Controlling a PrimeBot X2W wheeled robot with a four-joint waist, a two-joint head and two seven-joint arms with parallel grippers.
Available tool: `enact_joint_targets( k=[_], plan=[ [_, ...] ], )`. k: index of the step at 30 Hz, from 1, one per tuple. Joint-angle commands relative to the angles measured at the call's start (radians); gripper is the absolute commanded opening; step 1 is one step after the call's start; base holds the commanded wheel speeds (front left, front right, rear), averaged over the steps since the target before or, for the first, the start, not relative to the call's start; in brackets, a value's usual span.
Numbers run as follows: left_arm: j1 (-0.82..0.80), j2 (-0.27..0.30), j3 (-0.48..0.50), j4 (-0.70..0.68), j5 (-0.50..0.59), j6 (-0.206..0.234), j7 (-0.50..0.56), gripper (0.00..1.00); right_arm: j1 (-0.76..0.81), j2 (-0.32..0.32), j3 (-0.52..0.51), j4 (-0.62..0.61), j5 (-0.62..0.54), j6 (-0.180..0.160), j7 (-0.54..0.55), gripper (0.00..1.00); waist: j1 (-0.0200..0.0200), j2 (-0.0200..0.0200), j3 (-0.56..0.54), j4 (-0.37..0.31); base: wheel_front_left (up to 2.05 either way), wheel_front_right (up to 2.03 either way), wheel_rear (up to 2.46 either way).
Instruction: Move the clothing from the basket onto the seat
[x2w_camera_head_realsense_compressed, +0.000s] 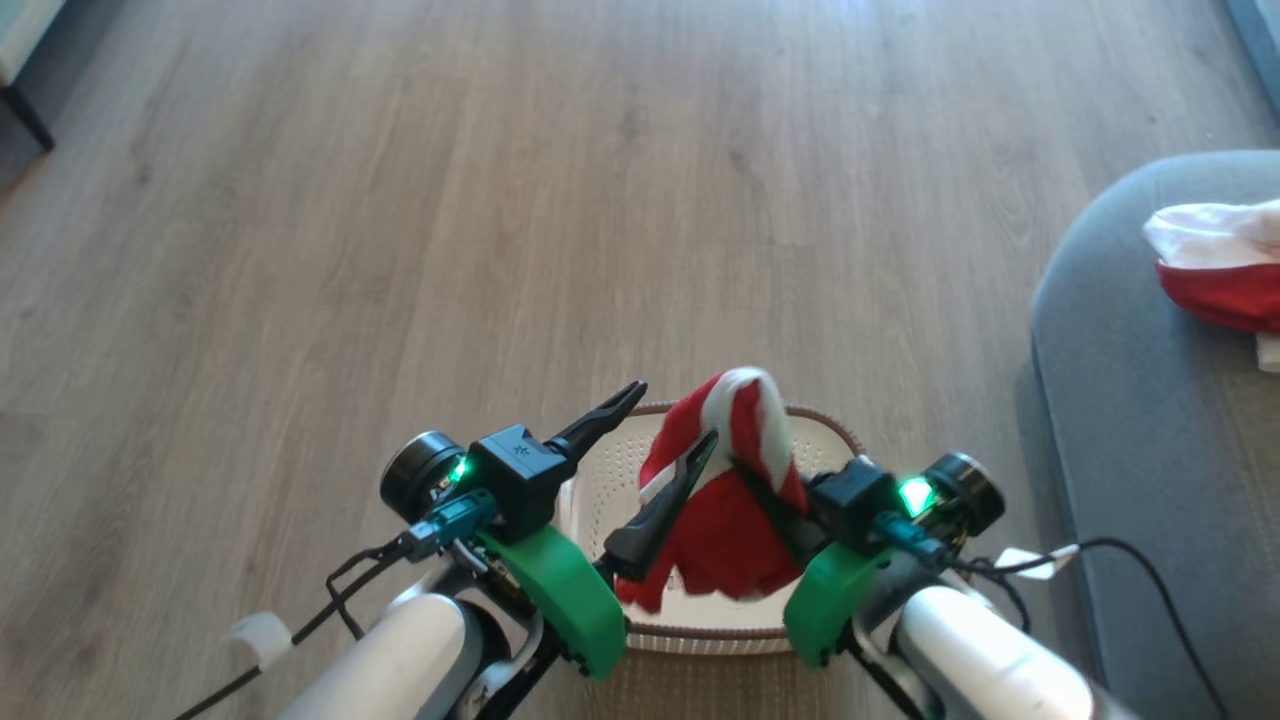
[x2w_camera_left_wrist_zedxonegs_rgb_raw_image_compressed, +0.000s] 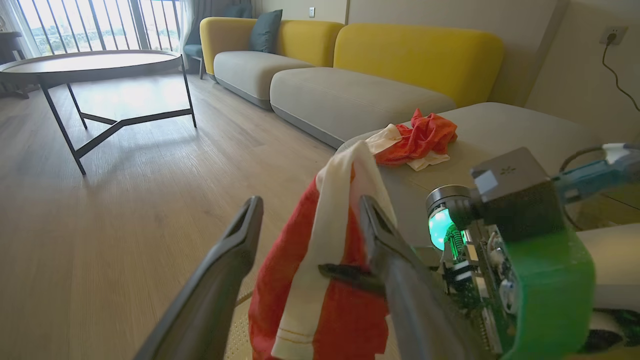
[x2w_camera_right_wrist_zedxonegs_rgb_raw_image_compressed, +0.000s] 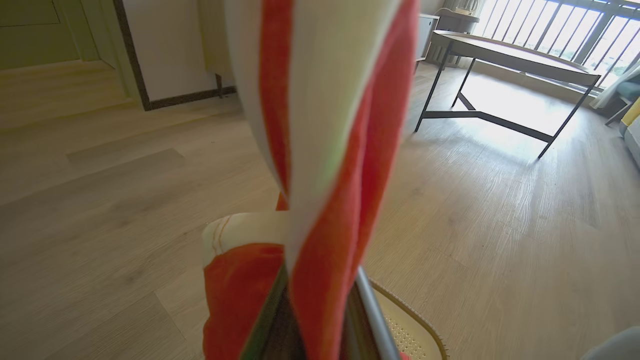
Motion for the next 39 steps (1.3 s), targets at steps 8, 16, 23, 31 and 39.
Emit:
enact_joint_targets(
  k=[8,16,23,31,39],
  plan=[
    [-0.027,0.025,0.036,0.006,0.008,0.0,-0.041,1.0,-0.02,0.001,-0.049,-0.059,-0.024,0.007,-0.012,0.0,0.0,0.0,0.035,-0.12,0.0,0.0,0.0],
    [-0.017,0.033,0.028,-0.002,0.01,0.004,-0.051,1.0,0.001,-0.007,-0.116,-0.094,-0.049,0.007,-0.012,0.0,0.0,0.0,0.064,-0.278,0.0,0.0,0.0],
    [-0.025,0.037,0.026,-0.01,0.01,0.006,-0.049,1.0,0.036,-0.023,-0.205,-0.134,-0.068,0.007,-0.012,0.0,0.0,0.0,0.089,-0.336,0.0,0.0,0.0],
    [-0.032,0.041,0.019,-0.013,0.01,0.004,-0.048,1.0,0.062,-0.029,-0.277,-0.182,-0.096,0.007,-0.012,0.0,0.0,0.0,0.124,-0.343,0.0,0.0,0.0],
    [-0.052,0.052,0.013,-0.03,0.016,0.002,-0.038,1.0,0.045,-0.011,-0.371,-0.222,-0.113,0.007,-0.012,0.0,0.0,0.0,0.209,-0.328,0.0,0.0,0.0]
  ],
)
